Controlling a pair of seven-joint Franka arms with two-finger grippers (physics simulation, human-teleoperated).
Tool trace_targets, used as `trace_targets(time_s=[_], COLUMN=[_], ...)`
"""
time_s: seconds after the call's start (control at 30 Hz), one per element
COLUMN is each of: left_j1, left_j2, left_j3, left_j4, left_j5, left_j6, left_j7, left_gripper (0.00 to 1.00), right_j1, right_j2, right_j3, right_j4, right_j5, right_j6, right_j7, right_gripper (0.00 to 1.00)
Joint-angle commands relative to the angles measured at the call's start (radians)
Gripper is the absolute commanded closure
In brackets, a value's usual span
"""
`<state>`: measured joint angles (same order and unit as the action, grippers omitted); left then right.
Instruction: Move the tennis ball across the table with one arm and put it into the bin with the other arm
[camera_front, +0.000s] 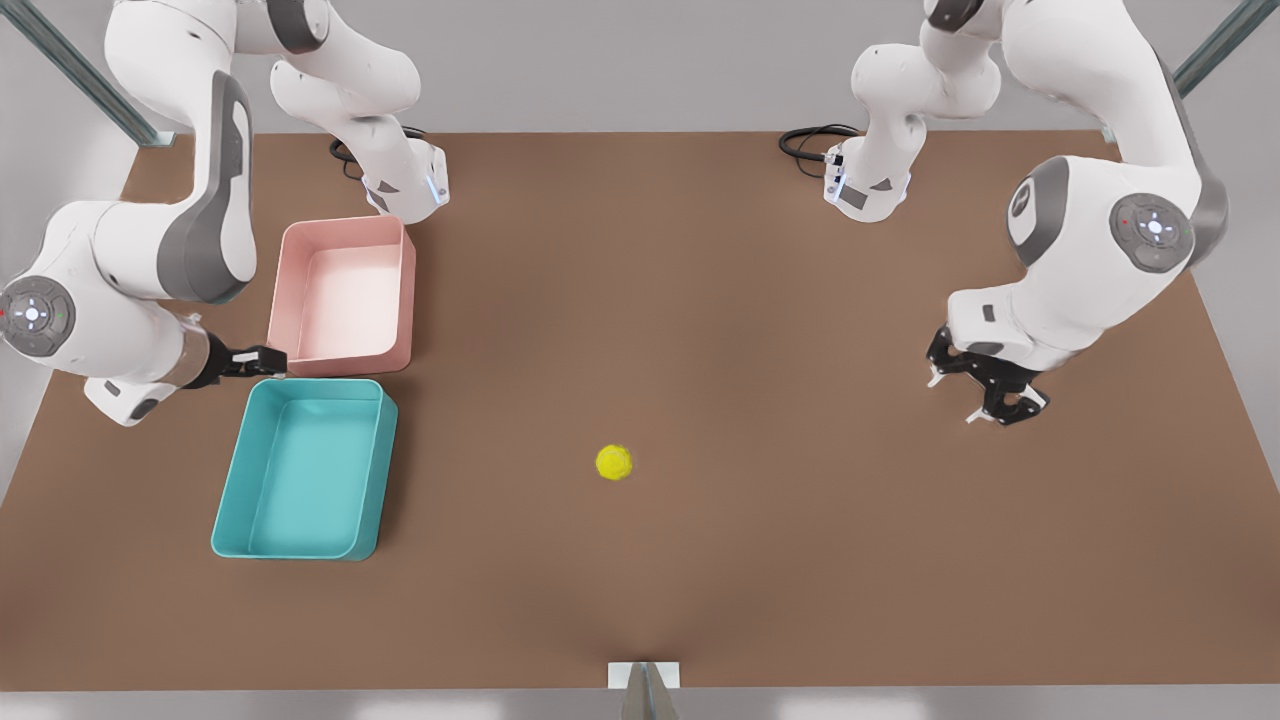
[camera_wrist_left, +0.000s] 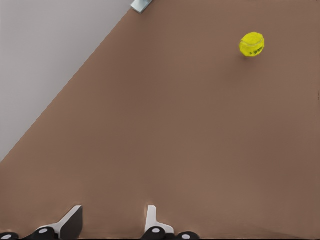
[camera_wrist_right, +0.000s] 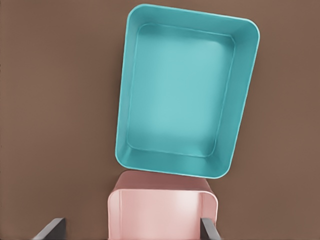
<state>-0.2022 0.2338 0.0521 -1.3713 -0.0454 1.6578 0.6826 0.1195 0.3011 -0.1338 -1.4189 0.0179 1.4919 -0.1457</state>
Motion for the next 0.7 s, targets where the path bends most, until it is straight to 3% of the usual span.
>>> trace_targets(time_s=[0.0,0.1,0.57,0.67], left_j1=[0.024,0.035,0.049,0.05], left_j2=[-0.008,-0.013,-0.01,-0.011], left_j3=[0.005,0.002,0.002,0.003], left_j4=[0.017,0.018,0.043,0.044], left_j5=[0.024,0.019,0.024,0.024], left_j6=[-0.319,-0.339,-0.428,-0.432], left_j7=[-0.999,-1.123,-1.051,-1.051], left_gripper=[0.0,0.0,0.0,0.0], right_j1=[0.051,0.166,0.312,0.322], right_j2=[0.052,0.187,0.45,0.472], right_j3=[0.003,0.003,0.003,0.003], right_j4=[0.041,0.178,0.173,0.163], right_j5=[0.05,0.079,0.211,0.209], right_j6=[0.044,0.054,0.567,0.597], right_j7=[0.043,0.254,0.614,0.63], right_gripper=[0.0,0.0,0.0,0.0])
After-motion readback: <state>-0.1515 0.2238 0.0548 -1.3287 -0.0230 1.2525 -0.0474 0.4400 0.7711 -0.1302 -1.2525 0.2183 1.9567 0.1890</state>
